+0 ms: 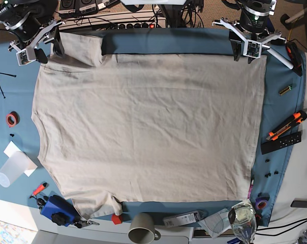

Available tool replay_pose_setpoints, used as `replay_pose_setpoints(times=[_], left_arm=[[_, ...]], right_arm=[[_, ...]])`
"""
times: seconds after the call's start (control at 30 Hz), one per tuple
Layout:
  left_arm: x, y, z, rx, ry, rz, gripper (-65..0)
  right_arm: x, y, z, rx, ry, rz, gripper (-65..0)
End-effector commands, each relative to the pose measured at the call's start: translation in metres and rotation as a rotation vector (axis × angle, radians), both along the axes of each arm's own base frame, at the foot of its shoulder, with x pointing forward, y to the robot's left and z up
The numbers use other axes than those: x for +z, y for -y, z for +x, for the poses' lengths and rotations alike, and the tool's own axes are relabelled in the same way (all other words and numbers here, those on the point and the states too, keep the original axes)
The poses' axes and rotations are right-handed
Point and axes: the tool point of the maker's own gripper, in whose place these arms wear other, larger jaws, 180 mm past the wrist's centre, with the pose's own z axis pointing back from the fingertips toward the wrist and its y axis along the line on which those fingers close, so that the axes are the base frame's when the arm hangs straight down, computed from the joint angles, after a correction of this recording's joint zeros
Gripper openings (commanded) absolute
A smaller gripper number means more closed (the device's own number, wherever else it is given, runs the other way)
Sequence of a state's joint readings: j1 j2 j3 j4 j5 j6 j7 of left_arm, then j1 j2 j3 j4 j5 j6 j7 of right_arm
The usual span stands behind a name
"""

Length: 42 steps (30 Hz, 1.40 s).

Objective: Fold the T-shirt properly
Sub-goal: 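Move both grippers down to the shirt's side edge by the sleeve, then pinch the shirt's side edge with both grippers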

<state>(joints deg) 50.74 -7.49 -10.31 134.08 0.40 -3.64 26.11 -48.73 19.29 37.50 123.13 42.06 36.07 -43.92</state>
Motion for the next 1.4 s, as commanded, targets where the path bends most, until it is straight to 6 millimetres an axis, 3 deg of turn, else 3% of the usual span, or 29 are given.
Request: replay_pose_setpoints(times=[0.0,0.17,0.4,0.53,0.67,0.83,1.07,1.37], left_arm=[[0.007,0.0,0.002,-0.002,0.026,0.003,-43.4],[0.007,0.0,0.001,-0.002,0.026,0.003,-43.4],[0.007,0.0,0.001,-0.003,0.025,0.003,-43.4],[0.007,0.0,0.002,-0.003,0.026,0.003,-43.4],[0.007,0.0,0.002,-0.004,0.026,0.004,-43.4],[0.007,0.0,0.002,-0.005,0.026,0.004,-43.4],[0.007,0.0,0.002,-0.005,0.026,0.003,-43.4],[0.007,0.0,0.002,-0.005,0.026,0.003,-43.4]], right_arm=[[0.008,-0.003,0.004,0.008,0.032,0.007,-31.3],[0.0,0.004,0.007,-0.066,-0.011,0.001,-31.3],[0.005,0.036,0.018,-0.183,0.022,-0.081,-31.4],[0.001,0.059,0.011,-0.257,0.013,-0.076,-31.4],[-0.017,0.08,-0.003,-0.317,-0.028,0.008,-31.4],[-0.048,0.076,-0.013,-0.287,-0.123,0.207,-31.4],[-0.09,0.093,-0.028,-0.437,-0.19,0.357,-31.4],[-0.09,0.078,-0.031,-0.429,-0.222,0.479,-31.4]])
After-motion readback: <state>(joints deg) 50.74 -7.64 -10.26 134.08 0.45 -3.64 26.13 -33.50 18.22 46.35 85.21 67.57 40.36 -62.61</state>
